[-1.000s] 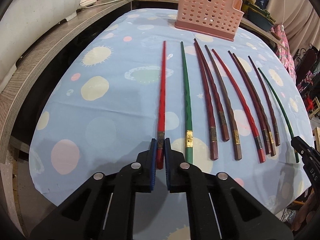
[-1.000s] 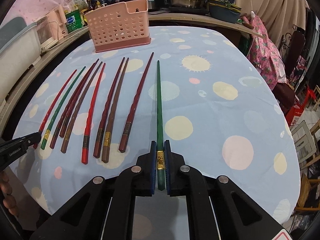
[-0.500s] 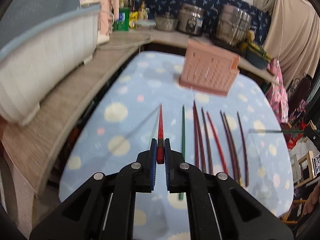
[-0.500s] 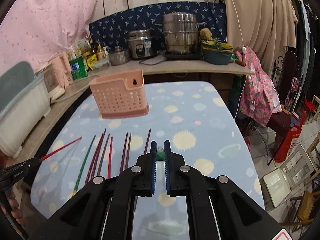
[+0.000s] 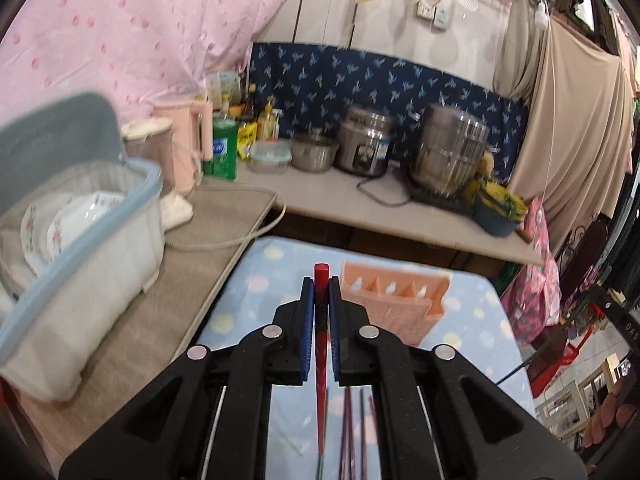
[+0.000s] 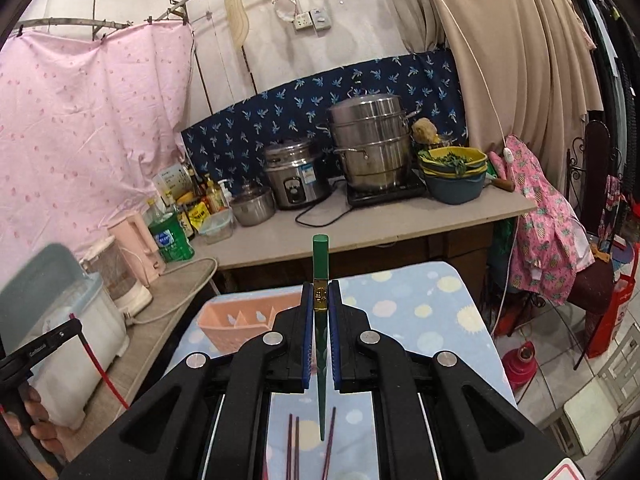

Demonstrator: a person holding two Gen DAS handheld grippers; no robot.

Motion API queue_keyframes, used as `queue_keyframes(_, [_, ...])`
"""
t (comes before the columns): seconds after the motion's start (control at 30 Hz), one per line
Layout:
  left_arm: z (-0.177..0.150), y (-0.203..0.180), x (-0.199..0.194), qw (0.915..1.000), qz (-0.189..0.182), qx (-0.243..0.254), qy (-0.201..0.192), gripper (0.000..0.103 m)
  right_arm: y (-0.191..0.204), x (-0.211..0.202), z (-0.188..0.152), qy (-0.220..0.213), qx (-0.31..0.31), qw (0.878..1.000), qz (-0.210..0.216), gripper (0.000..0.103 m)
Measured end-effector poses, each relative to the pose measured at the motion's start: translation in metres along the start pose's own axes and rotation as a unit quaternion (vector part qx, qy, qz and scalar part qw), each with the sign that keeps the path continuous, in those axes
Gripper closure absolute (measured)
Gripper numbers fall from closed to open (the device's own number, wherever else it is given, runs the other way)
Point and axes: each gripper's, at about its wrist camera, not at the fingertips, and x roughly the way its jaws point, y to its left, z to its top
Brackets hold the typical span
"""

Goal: Organize utensils
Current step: 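Lift both held chopsticks and carry them over the pink basket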

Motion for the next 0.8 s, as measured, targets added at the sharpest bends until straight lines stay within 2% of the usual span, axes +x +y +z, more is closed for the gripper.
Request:
queue_keyframes(0.27, [0.071, -0.032, 0.012, 0.9975, -0.023, -0.007, -0.067, 0.096, 0.023, 0.047, 0.051, -0.032, 0.013, 0.999, 0.028, 0.096])
queue_keyframes(0.43, [0.094, -0.047, 0.038, 0.9958, -0.024, -0.002, -0.089, 0.096, 0.032, 0.087, 0.066, -0.025, 0.022, 0.999, 0.042, 0.096])
queue_keyframes(0.57, [0.094, -0.046, 0.069, 0.9968, -0.026, -0.010, -0.075, 0.096, 0.036, 0.118, 0.061, -0.007, 0.015, 0.999, 0.042, 0.096])
queue_keyframes(0.8, [0.076, -0.039, 0.120, 0.9991, -0.013, -0.011, -0.038, 0.096, 0.033, 0.165, 0.038, 0.033, 0.005, 0.999, 0.030, 0.096])
